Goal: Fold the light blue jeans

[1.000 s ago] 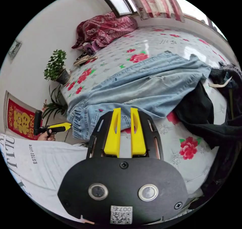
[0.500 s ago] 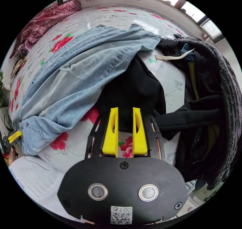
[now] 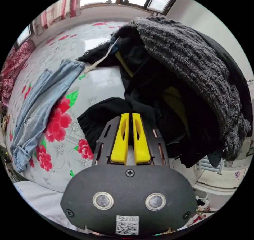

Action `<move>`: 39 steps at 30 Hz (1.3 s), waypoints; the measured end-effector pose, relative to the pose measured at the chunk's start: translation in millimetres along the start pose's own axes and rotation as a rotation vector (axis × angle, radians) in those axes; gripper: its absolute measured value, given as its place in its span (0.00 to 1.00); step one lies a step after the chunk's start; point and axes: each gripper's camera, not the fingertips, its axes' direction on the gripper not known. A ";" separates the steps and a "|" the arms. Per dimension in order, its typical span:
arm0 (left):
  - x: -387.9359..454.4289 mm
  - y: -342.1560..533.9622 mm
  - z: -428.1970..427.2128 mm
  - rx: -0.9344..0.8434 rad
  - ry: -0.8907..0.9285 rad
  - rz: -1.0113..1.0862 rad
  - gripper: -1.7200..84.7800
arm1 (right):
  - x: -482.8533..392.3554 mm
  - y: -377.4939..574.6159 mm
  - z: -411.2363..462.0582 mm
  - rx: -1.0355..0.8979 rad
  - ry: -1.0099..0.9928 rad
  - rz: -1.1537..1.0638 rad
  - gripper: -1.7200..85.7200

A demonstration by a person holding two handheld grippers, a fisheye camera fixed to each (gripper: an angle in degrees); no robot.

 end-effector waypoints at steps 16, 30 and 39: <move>99.0 68.4 57.8 -0.219 0.259 0.033 0.01 | -105.0 -88.0 124.7 -0.143 -0.444 -0.037 0.03; -16.8 53.8 -140.8 0.521 0.345 0.206 0.01 | -15.6 -16.6 -22.2 0.204 -0.742 -0.060 0.03; -142.3 253.5 -77.1 0.279 0.134 -0.492 0.08 | -44.6 69.2 60.3 -0.066 -0.592 -0.108 0.09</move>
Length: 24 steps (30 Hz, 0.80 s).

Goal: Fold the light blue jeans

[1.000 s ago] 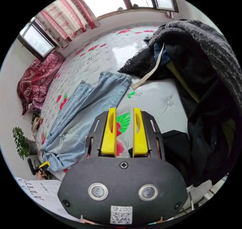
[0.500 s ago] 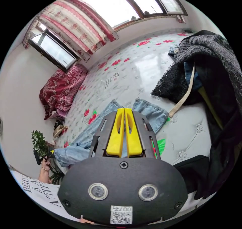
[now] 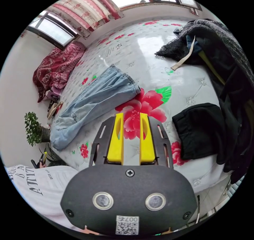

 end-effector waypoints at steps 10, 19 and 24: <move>31.8 -4.1 94.0 -0.273 -0.075 0.095 0.16 | 36.9 -66.5 49.4 -0.046 0.139 0.123 0.12; 42.8 -49.5 148.8 -0.350 -0.200 0.010 0.04 | 35.6 -96.2 90.3 -0.182 0.271 0.024 0.08; 56.2 -104.0 143.7 -0.221 -0.015 0.039 0.01 | 15.2 -120.1 97.3 -0.194 0.270 -0.091 0.03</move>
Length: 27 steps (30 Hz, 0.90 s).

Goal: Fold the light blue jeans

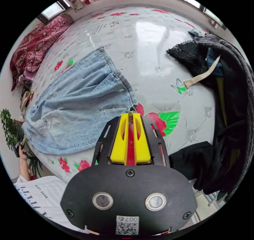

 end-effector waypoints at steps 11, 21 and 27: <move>49.1 -125.3 -170.0 0.568 0.490 0.170 0.01 | 28.0 -6.3 -209.4 0.586 -0.504 -0.025 0.02; 86.6 -53.7 -6.8 0.031 0.080 0.309 0.20 | 68.2 112.8 -130.4 0.390 -0.379 0.130 0.02; 94.7 -79.8 47.9 -0.108 0.043 0.281 0.14 | 83.1 141.8 -115.3 0.350 -0.358 0.204 0.02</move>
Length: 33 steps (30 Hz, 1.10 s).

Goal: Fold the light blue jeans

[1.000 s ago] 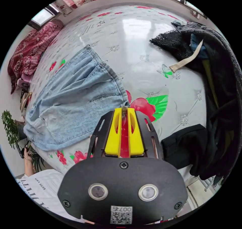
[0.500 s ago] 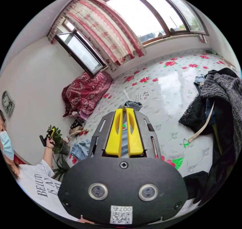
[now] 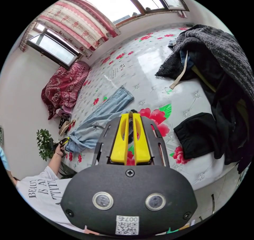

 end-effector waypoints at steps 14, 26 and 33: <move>-12.0 -77.9 -172.3 0.453 0.374 0.060 0.08 | -85.9 -123.7 -34.6 0.203 -0.150 -0.071 0.02; -50.2 90.6 -198.8 0.320 0.104 0.078 0.09 | -85.2 -78.9 -30.5 0.121 -0.089 -0.212 0.02; -77.7 158.4 -44.0 -0.129 0.008 -0.085 0.08 | -38.2 -21.9 106.9 -0.378 0.200 -0.090 0.02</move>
